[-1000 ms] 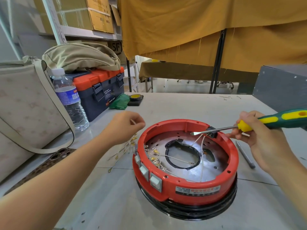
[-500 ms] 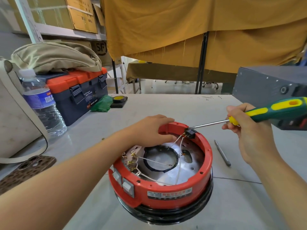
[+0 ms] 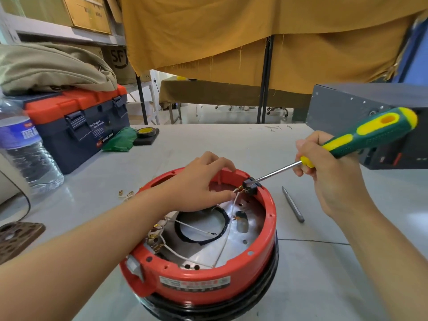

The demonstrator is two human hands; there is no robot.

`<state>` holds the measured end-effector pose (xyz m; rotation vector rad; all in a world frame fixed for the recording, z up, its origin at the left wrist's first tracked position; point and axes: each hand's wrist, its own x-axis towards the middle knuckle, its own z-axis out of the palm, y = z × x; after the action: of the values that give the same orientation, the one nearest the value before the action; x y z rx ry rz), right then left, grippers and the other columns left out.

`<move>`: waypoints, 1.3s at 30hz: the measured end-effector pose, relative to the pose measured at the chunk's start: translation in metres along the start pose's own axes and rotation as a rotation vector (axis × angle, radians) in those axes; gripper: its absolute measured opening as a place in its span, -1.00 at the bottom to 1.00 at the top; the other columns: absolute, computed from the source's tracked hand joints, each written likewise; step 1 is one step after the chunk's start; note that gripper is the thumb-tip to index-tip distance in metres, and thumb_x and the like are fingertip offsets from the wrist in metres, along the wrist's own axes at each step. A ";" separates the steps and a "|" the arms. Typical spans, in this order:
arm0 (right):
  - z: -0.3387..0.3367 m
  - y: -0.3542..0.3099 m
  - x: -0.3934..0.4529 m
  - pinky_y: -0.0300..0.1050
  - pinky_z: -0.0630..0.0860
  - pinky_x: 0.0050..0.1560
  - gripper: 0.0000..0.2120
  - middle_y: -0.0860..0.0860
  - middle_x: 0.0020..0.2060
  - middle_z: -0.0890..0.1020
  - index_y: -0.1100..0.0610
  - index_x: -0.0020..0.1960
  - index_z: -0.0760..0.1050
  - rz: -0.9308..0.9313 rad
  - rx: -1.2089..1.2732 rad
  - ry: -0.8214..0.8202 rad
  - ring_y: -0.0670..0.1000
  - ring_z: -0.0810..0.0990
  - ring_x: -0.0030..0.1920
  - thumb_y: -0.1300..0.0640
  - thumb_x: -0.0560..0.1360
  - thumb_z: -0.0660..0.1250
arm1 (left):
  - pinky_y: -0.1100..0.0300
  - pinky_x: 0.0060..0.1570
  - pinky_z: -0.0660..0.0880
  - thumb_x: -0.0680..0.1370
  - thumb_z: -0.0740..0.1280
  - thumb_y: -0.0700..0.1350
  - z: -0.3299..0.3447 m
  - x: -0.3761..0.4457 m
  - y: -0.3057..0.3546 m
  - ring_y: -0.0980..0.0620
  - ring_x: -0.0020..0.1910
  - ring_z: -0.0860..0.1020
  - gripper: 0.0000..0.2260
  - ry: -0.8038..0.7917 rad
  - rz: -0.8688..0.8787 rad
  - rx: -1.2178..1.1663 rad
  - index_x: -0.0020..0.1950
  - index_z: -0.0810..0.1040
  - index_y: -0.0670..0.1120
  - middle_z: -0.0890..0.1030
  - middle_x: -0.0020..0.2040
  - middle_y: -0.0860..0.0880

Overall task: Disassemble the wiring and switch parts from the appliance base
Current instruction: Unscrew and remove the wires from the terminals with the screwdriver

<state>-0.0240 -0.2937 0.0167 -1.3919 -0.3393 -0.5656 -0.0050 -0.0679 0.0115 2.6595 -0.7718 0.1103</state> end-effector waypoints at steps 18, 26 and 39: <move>0.028 -0.034 0.008 -0.36 0.27 -0.43 -0.74 -0.09 -0.56 0.34 0.25 -0.36 0.33 -0.161 -0.420 -0.299 -0.12 0.31 -0.49 0.21 0.43 0.32 | 0.08 0.16 0.37 0.47 0.39 -0.07 -0.001 -0.003 0.006 0.03 0.15 0.49 -0.95 0.062 0.135 -0.119 -0.11 0.55 0.04 0.52 0.15 0.04; 0.051 -0.047 0.011 -0.03 0.27 -0.38 -0.72 0.31 -0.43 0.37 0.37 -0.36 0.32 -0.280 -0.592 -0.405 0.17 0.33 -0.38 0.29 0.44 0.32 | 0.12 0.19 0.36 0.47 0.40 -0.07 -0.001 -0.003 0.006 0.07 0.23 0.47 -0.97 0.070 0.138 -0.129 -0.14 0.57 0.04 0.54 0.16 0.04; 0.054 -0.045 0.015 -0.23 0.22 -0.42 -0.71 0.14 -0.46 0.30 0.28 -0.37 0.28 -0.219 -0.633 -0.476 -0.07 0.26 -0.43 0.26 0.47 0.29 | 0.27 -0.05 0.20 0.47 0.40 -0.04 0.001 -0.005 0.007 0.23 0.25 0.20 -0.93 0.076 0.139 -0.068 -0.15 0.63 -0.01 0.58 0.18 -0.08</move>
<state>-0.0314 -0.2465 0.0710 -2.1244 -0.7452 -0.5365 -0.0131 -0.0716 0.0118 2.5214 -0.9179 0.2167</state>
